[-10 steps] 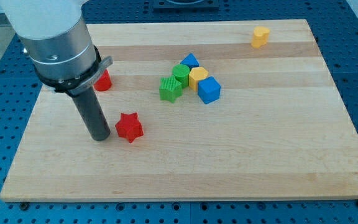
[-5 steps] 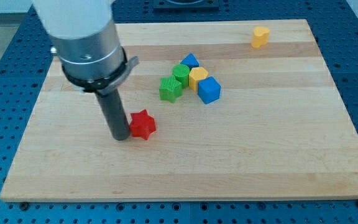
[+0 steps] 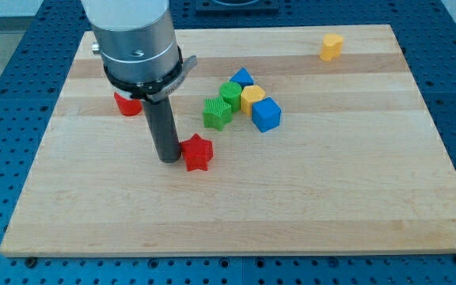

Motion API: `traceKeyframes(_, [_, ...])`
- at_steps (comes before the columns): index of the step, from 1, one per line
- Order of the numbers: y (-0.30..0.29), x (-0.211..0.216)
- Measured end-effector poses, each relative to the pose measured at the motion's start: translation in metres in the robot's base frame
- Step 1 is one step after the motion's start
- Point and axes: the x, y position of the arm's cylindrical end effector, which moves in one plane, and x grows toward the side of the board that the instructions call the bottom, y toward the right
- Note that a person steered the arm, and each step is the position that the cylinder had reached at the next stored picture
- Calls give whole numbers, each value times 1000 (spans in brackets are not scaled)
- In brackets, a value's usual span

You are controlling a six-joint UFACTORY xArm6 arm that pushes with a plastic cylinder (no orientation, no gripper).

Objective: Slide the red star to the blue cube

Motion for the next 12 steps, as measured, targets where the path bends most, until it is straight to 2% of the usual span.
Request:
traceKeyframes(3, [64, 14])
traceKeyframes(5, [68, 46])
traceKeyframes(6, [73, 48])
traceKeyframes(10, [95, 16])
traceKeyframes(12, [95, 16])
